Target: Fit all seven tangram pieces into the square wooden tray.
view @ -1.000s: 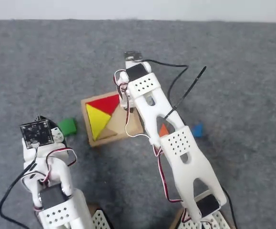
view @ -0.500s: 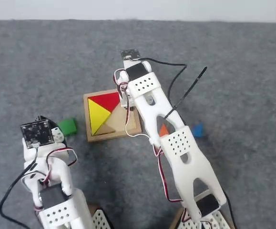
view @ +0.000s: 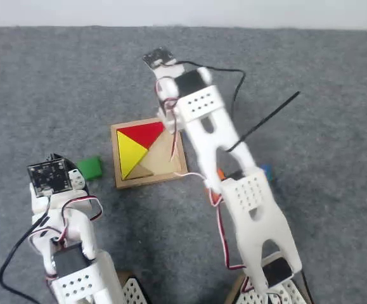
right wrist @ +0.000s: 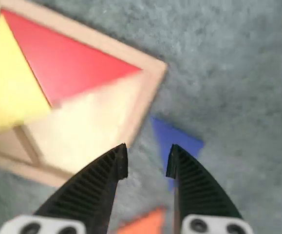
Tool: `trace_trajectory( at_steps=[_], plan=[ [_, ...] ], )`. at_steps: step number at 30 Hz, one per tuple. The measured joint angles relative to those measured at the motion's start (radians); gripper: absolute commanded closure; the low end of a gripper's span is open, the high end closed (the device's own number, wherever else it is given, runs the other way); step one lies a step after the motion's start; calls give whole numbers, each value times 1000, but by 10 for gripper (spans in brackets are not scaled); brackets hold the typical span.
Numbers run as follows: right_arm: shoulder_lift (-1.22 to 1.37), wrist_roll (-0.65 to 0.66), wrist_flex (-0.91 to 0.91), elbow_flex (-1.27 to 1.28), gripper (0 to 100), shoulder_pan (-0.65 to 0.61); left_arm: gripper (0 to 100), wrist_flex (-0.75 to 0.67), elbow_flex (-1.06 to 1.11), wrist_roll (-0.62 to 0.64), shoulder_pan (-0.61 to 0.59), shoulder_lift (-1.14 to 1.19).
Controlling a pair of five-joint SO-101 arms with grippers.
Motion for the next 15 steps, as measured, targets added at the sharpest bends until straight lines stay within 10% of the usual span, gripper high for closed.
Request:
trace_trajectory(
  at_steps=[6,15],
  plan=[
    [-107,295,-11,276,686,94,987,0,0,0,0,0],
    [-35,371,-92,330,658,86,987,0,0,0,0,0]
  ],
)
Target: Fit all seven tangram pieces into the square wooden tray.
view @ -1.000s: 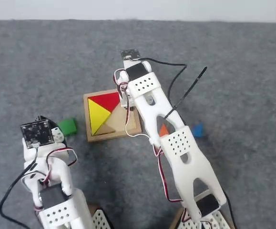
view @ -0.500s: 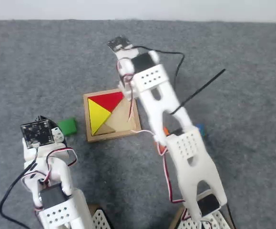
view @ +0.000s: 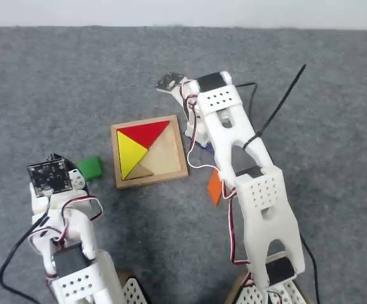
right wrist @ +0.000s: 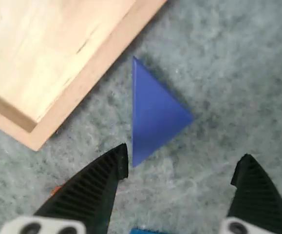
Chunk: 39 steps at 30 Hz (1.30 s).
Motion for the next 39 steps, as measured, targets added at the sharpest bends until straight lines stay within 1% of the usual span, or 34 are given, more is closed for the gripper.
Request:
trace_trajectory(
  at_steps=[5,12,22,24,27,28,33,39],
  plan=[
    [6,11,-15,0,659,-25,987,0,0,0,0,0],
    [75,11,-87,-2,660,-41,987,0,0,0,0,0],
    [75,12,-98,-2,663,-37,987,0,0,0,0,0],
    [75,14,-98,-2,705,-34,987,0,0,0,0,0],
    [75,20,-98,-2,794,-29,987,0,0,0,0,0],
    [75,29,-98,-2,805,-28,987,0,0,0,0,0],
    [100,57,-104,-20,738,-17,987,0,0,0,0,0],
    [143,58,-97,-80,734,-26,987,0,0,-2,0,0]
  ],
)
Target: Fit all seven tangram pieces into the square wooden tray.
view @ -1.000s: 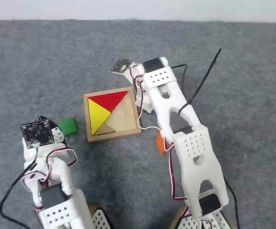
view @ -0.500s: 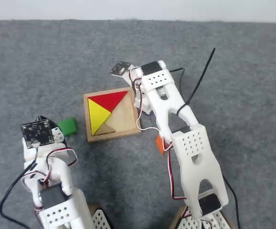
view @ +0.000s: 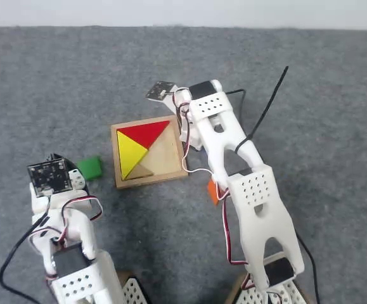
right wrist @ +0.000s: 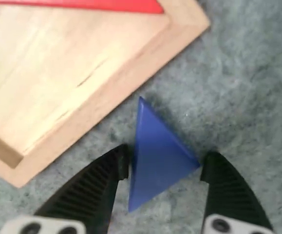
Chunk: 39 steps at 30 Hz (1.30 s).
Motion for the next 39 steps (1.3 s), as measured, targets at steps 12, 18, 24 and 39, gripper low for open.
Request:
trace_trajectory(
  at_steps=[12,18,24,39],
  plan=[
    [21,5,69,-74,844,0,987,0,0,0,0,0],
    [21,3,72,-80,842,11,987,0,0,0,0,0],
    [21,5,72,-80,843,23,987,0,0,0,0,0],
    [23,-310,187,-342,843,25,987,0,0,0,0,0]
  ],
)
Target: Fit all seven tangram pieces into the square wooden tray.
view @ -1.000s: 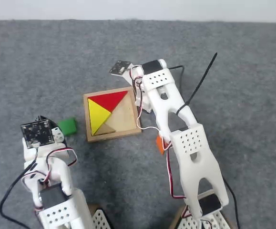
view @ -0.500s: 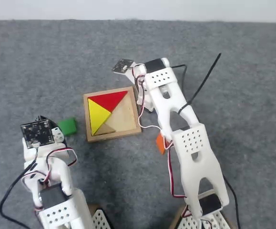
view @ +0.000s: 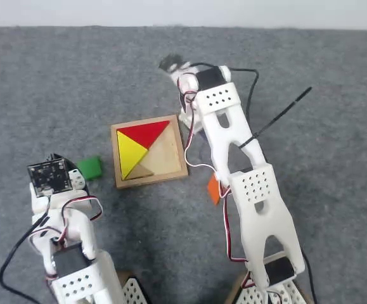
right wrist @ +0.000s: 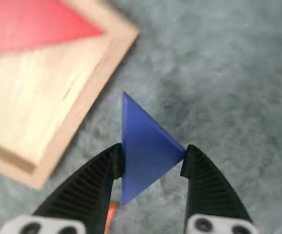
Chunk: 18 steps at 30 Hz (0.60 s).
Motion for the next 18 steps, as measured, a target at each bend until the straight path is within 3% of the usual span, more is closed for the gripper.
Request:
trace_trajectory(
  at_steps=[6,14,18],
  plan=[
    [-11,-310,2,-2,843,-25,987,0,0,0,0,0],
    [-244,-730,2,358,842,-178,987,0,12,0,0,0],
    [-287,-896,2,419,840,-233,987,0,12,0,0,0]
  ],
)
